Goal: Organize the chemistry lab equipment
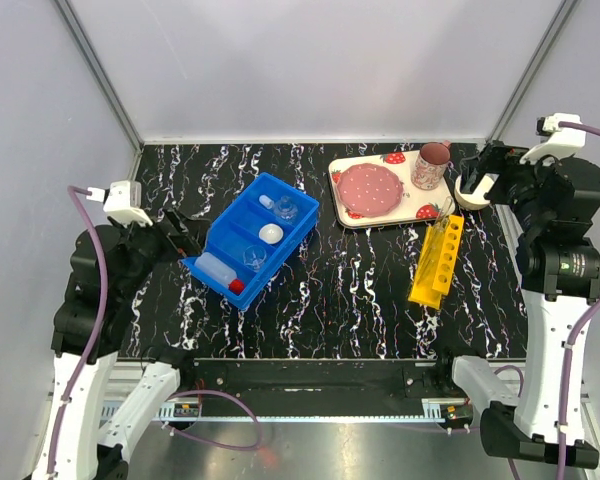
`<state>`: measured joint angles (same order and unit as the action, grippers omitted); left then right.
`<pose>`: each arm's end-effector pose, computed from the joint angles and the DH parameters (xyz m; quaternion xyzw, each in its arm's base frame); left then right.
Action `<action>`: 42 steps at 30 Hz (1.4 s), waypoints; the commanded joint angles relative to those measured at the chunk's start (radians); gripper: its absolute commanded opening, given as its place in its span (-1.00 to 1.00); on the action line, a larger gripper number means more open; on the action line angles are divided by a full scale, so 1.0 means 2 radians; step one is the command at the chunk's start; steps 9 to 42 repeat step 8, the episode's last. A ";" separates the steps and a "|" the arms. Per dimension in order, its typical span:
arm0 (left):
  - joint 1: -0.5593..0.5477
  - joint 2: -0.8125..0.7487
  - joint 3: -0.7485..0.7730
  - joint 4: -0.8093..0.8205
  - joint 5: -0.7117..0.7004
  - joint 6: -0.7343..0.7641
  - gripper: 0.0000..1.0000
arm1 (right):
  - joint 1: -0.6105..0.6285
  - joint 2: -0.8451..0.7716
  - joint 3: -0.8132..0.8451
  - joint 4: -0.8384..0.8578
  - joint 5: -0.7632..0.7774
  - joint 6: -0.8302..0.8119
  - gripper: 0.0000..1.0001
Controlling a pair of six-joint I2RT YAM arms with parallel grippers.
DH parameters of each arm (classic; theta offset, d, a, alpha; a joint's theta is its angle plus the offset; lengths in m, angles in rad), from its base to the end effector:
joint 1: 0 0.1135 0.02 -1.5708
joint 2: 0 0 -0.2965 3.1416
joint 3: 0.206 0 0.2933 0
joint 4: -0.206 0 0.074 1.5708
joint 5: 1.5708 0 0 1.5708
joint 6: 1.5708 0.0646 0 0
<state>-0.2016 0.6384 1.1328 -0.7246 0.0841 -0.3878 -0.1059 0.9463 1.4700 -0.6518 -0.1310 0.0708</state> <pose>0.1369 -0.0335 0.4477 -0.0468 0.7820 -0.2118 0.5843 0.2019 -0.0130 0.5319 0.0231 0.7502 0.0376 0.6597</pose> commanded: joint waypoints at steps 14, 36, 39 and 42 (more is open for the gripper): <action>0.003 -0.009 0.024 -0.003 0.014 0.024 0.98 | -0.033 0.003 0.027 -0.004 -0.082 0.004 0.99; 0.003 -0.009 0.024 -0.003 0.014 0.024 0.98 | -0.033 0.003 0.027 -0.004 -0.082 0.004 0.99; 0.003 -0.009 0.024 -0.003 0.014 0.024 0.98 | -0.033 0.003 0.027 -0.004 -0.082 0.004 0.99; 0.003 -0.009 0.024 -0.003 0.014 0.024 0.98 | -0.033 0.003 0.027 -0.004 -0.082 0.004 0.99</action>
